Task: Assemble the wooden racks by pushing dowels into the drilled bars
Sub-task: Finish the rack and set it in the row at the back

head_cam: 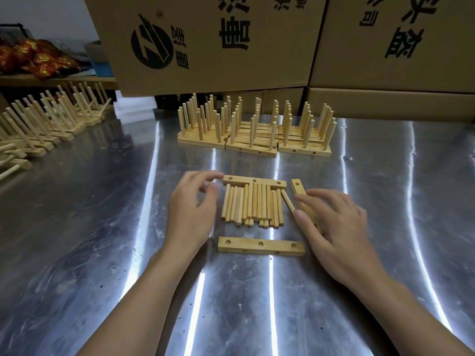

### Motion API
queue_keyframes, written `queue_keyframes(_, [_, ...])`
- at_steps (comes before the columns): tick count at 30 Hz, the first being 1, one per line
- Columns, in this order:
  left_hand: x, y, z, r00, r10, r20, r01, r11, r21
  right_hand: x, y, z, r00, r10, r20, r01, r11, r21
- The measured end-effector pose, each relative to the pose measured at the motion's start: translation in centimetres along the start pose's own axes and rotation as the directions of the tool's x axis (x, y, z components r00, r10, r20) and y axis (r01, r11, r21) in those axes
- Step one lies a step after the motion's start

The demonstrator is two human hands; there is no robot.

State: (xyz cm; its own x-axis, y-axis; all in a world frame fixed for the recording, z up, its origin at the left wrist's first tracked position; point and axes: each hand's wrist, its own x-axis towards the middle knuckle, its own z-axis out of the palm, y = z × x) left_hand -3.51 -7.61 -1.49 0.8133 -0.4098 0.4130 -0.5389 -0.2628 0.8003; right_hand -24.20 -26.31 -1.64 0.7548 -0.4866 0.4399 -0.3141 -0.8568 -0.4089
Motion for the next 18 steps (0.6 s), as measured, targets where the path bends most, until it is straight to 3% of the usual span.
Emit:
queue_keyframes(3, [0.1,-0.6,0.1,0.996,-0.092,0.010,0.090,0.991,0.100,0.0,0.2,0.3,0.993,0.034,0.115,-0.024,0.996,-0.088])
queue_keyframes(7, [-0.2,-0.8,0.4,0.995,-0.063,0.082,0.049,0.985,0.164,0.1,0.1,0.5,0.995,0.024,0.100,-0.018,0.998,-0.060])
queue_keyframes(18, [-0.6,0.6,0.4,1.000,-0.029,-0.006,0.030,0.999,0.020,0.7,-1.0,0.5,0.987,0.150,0.054,-0.148,0.988,-0.036])
